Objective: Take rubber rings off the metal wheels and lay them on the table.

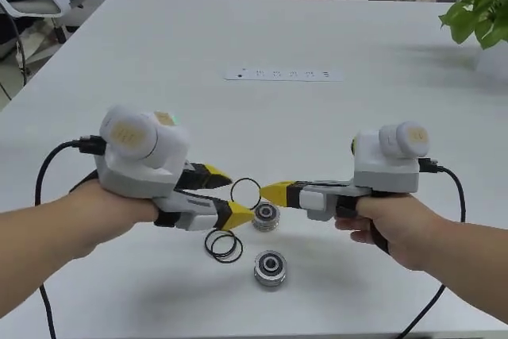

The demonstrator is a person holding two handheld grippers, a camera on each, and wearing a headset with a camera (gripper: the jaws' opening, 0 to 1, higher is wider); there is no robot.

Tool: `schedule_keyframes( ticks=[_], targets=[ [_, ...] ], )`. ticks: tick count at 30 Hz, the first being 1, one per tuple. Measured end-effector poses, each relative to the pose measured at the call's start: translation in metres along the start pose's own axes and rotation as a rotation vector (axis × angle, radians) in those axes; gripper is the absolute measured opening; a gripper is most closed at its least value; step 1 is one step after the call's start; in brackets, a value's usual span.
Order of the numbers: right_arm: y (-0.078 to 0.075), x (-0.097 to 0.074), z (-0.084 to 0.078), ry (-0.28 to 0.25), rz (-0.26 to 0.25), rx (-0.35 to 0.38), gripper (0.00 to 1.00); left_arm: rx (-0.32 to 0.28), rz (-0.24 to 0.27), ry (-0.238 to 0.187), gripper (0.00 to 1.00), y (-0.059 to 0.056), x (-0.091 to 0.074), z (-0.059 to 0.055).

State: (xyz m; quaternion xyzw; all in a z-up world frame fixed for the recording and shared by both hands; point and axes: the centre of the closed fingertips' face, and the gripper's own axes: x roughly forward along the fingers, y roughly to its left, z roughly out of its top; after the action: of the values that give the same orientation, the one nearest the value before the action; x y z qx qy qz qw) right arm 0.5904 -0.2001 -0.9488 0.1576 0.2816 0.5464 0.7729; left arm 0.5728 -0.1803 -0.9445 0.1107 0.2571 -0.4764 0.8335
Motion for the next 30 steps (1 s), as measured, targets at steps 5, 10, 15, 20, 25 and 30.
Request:
schedule_keyframes(
  ticks=[5, 10, 15, 20, 25, 30],
  targets=[
    [0.006, 0.002, 0.001, 0.002, 0.011, -0.001, 0.0, -0.015, 0.007, -0.009, 0.46, 0.001, -0.014, -0.008],
    [0.012, 0.006, -0.003, 0.019, 0.022, -0.002, 0.0, -0.021, 0.018, -0.006, 0.51, -0.001, -0.026, -0.017],
    [0.017, 0.012, -0.01, 0.046, 0.034, 0.0, 0.0, -0.016, 0.028, 0.006, 0.55, -0.003, -0.035, -0.027],
    [0.022, 0.019, -0.019, 0.082, 0.049, 0.014, 0.0, -0.037, 0.033, 0.008, 0.59, -0.003, -0.041, -0.035],
    [0.025, 0.026, -0.029, 0.119, 0.057, 0.021, 0.0, -0.051, 0.042, 0.012, 0.61, -0.002, -0.046, -0.042],
    [0.023, 0.033, -0.04, 0.158, 0.048, 0.026, 0.0, -0.054, 0.049, 0.017, 0.62, -0.001, -0.049, -0.047]
  ],
)
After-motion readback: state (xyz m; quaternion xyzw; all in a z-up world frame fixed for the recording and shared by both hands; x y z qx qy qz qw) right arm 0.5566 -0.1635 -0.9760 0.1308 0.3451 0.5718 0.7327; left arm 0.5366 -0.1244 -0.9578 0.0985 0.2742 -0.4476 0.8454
